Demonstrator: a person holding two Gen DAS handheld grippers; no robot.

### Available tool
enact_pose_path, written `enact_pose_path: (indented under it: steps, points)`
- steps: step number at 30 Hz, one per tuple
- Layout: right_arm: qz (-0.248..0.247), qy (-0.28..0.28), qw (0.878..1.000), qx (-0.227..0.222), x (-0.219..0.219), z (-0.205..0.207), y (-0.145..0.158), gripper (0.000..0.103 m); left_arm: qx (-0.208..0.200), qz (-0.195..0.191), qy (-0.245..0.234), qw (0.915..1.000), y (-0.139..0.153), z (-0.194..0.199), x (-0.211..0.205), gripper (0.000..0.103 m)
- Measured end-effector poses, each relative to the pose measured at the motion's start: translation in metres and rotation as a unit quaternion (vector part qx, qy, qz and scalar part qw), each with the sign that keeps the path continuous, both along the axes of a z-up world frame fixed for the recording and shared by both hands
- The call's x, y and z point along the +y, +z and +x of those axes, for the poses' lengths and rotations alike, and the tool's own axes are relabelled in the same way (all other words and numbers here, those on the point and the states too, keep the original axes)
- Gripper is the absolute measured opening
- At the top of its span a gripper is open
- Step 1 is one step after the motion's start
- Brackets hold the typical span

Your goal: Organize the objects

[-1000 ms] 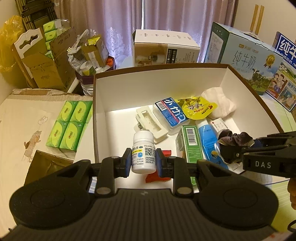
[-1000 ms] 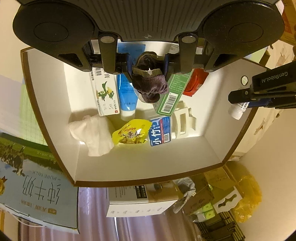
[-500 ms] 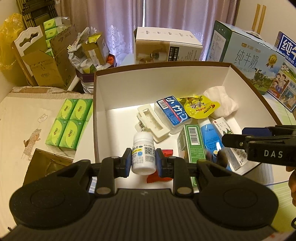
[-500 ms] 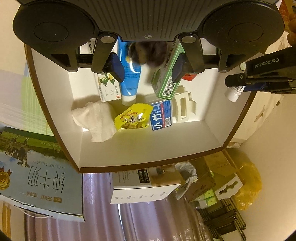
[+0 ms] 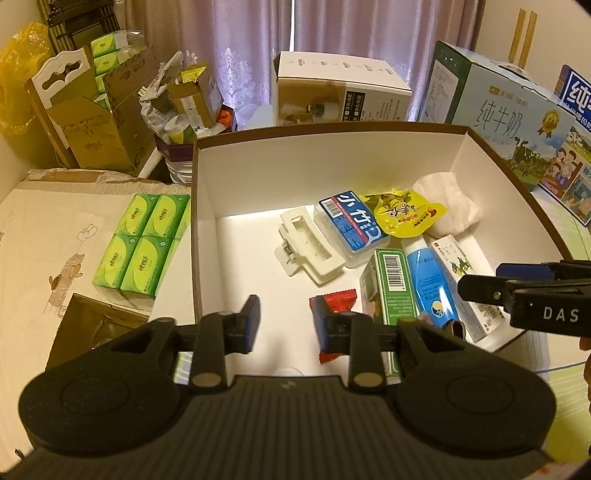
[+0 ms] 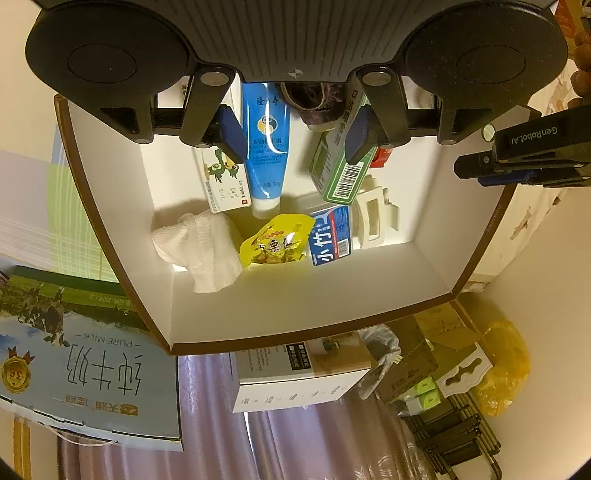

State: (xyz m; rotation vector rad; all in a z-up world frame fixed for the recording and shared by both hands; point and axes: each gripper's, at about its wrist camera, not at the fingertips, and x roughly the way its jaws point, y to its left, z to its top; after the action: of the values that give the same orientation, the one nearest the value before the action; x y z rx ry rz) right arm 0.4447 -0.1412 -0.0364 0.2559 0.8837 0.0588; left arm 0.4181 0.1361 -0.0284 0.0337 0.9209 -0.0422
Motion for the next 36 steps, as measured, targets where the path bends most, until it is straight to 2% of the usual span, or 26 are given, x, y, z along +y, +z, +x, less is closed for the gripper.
enact_pose_path:
  steps: [7,15,19,24,36]
  points:
    - [-0.004,-0.001,1.0,-0.004,-0.001,-0.008,0.005,0.056,-0.011,-0.008,0.0,0.9999,0.007,-0.004,0.0,0.049]
    - [-0.008,-0.01,1.0,-0.023,-0.003,-0.027,0.02,0.057,-0.037,-0.022,-0.004,0.9991,0.025,-0.015,0.0,0.082]
    - [-0.008,-0.017,0.999,-0.035,-0.003,-0.041,0.031,0.058,-0.06,-0.022,-0.008,0.9979,0.039,-0.026,0.002,0.088]
    - [-0.011,-0.024,0.998,-0.049,0.0,-0.059,0.045,0.06,-0.086,-0.028,-0.011,0.9959,0.056,-0.042,0.005,0.1]
    - [-0.016,-0.038,0.996,-0.077,0.019,-0.11,0.076,0.063,-0.117,-0.048,-0.041,0.9912,0.079,-0.084,0.0,0.102]
